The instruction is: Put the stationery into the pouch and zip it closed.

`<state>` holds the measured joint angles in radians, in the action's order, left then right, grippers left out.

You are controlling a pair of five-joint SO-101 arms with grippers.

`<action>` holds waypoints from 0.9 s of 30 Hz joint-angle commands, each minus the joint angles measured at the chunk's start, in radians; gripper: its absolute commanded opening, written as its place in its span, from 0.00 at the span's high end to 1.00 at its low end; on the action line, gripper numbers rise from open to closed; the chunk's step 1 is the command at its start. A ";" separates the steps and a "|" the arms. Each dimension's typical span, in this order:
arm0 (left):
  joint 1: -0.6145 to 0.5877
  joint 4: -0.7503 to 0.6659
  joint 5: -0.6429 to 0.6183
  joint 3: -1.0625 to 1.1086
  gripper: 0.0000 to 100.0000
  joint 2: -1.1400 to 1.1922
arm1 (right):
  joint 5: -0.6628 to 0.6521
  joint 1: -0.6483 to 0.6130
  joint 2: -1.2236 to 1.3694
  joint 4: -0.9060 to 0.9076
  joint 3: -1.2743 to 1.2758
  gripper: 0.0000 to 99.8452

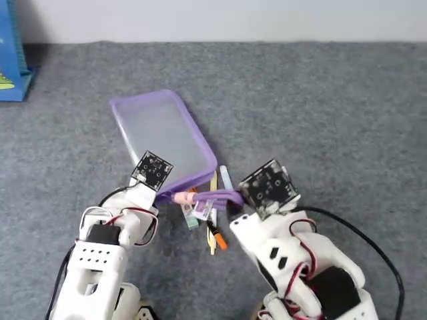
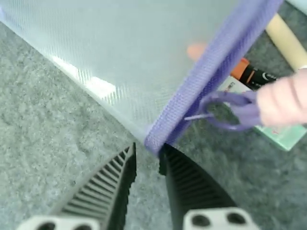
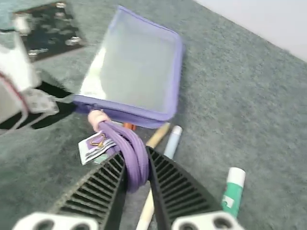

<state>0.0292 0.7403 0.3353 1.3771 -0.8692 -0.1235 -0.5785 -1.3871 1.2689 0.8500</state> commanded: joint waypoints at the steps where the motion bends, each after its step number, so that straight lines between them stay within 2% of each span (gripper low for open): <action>1: -0.008 -0.021 0.006 -0.007 0.92 -0.006 | 0.002 -0.113 -0.007 0.044 -0.124 0.99; 3: -0.014 -0.021 0.005 -0.010 0.93 -0.006 | 0.002 -0.151 -0.007 0.076 -0.166 0.99; 9: -0.015 -0.021 -0.029 -0.018 0.93 -0.009 | -0.052 -0.153 -0.005 0.134 -0.235 0.99; 12: -0.015 -0.015 -0.040 -0.056 0.99 -0.009 | -0.060 -0.153 -0.005 0.156 -0.262 0.99; 15: -0.015 -0.015 -0.043 -0.085 0.99 -0.009 | -0.061 -0.150 -0.005 0.174 -0.287 0.99; 18: -0.020 -0.015 -0.044 -0.101 0.99 -0.009 | -0.064 -0.087 -0.005 0.180 -0.302 0.99; 22: -0.104 -0.011 -0.044 -0.140 0.99 -0.009 | -0.123 0.038 -0.005 0.180 -0.304 0.99; 27: -0.210 0.107 -0.043 -0.260 0.99 -0.009 | -0.138 0.108 -0.007 0.180 -0.305 0.99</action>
<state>-0.1166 0.7864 0.3000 1.2236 -0.8692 -0.2478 -0.5125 -1.3871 1.4454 0.6137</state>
